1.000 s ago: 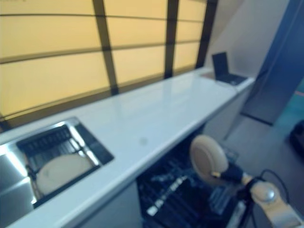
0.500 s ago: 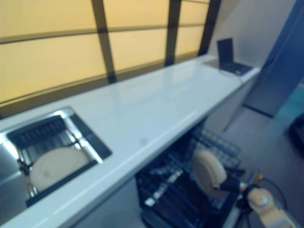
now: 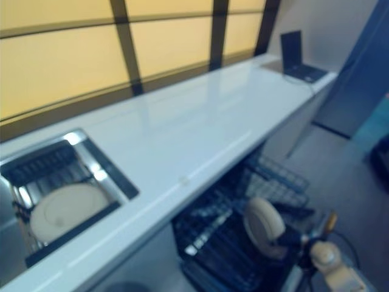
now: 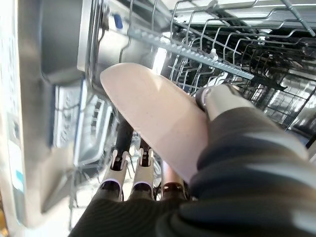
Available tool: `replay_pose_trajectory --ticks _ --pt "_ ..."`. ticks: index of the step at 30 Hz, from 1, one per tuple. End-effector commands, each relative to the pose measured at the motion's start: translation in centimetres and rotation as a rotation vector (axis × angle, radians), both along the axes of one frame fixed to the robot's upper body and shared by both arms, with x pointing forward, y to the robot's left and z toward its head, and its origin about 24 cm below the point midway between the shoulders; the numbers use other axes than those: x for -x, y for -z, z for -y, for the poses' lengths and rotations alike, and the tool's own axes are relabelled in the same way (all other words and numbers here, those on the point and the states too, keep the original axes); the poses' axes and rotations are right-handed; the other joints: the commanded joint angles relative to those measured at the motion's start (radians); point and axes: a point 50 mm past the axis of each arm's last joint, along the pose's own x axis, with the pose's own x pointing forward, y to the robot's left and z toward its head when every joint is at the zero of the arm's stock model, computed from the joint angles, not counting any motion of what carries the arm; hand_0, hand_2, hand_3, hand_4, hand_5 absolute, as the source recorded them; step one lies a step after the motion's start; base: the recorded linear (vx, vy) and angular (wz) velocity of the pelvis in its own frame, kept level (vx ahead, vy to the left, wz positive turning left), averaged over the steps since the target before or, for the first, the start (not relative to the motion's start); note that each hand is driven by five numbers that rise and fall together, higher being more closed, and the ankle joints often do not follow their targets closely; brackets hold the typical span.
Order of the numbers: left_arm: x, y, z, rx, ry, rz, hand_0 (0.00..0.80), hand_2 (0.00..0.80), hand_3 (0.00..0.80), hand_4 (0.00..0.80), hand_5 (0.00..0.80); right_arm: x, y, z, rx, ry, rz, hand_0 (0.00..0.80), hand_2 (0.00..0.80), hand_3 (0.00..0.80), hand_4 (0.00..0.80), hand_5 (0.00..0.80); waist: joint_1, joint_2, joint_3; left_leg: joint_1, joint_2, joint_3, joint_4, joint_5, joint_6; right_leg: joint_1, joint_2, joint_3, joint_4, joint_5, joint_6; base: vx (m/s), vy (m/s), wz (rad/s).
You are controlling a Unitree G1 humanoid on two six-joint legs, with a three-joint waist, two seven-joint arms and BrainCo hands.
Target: Take plates into dishwasher
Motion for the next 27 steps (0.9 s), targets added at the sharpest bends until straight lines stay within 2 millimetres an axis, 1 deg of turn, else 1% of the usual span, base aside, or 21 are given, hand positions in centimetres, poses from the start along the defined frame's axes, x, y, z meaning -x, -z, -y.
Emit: replay_pose_trajectory --ticks 1,9,17,21,27 --pt "-1.9 -1.1 -1.0 -0.048 0.056 0.022 0.000 0.000 0.000 0.000 0.000 -1.5 -2.9 -1.6 0.120 -0.142 0.096 0.800 0.800 0.800 0.800 0.800 0.027 -0.044 -0.010 -0.096 -0.038 -0.070 0.000 0.030 0.038 0.000 0.042 -0.035 0.051 -0.058 -0.017 0.000 0.000 0.00" --pt "-1.9 -1.0 -1.0 -0.054 0.065 0.012 0.000 0.000 0.000 0.000 0.000 -1.9 -3.9 -2.1 0.267 -0.214 0.094 0.800 0.800 0.800 0.800 0.800 0.035 -0.049 -0.007 -0.094 -0.038 -0.073 0.003 0.028 0.037 0.004 0.043 -0.042 0.051 -0.060 -0.019 0.000 0.000 0.00" --pt "-2.5 -1.3 -1.0 -0.059 0.082 0.019 0.000 0.000 0.000 0.000 0.000 -2.7 -4.5 -2.8 0.321 -0.231 0.108 0.800 0.800 0.800 0.800 0.800 0.044 -0.049 0.005 -0.096 -0.042 -0.083 0.003 0.027 0.036 -0.003 0.043 -0.047 0.051 -0.058 -0.019 0.000 0.000 0.00" --pt "-2.6 -1.3 -0.9 -0.057 0.091 0.020 0.000 0.000 0.000 0.000 0.000 -2.8 -4.3 -3.1 0.317 -0.244 0.099 0.800 0.800 0.800 0.800 0.800 0.048 -0.049 0.007 -0.096 -0.042 -0.085 0.003 0.028 0.035 0.000 0.044 -0.050 0.051 -0.060 -0.020 0.000 0.000 0.00" --pt "-2.7 -1.3 -0.7 -0.056 0.099 0.019 0.000 0.000 0.000 0.000 0.000 -2.7 -3.4 -3.5 0.297 -0.244 0.082 0.800 0.800 0.800 0.800 0.800 0.052 -0.048 0.007 -0.097 -0.040 -0.087 0.005 0.028 0.036 0.000 0.043 -0.055 0.054 -0.063 -0.021 0.000 0.000 0.00"
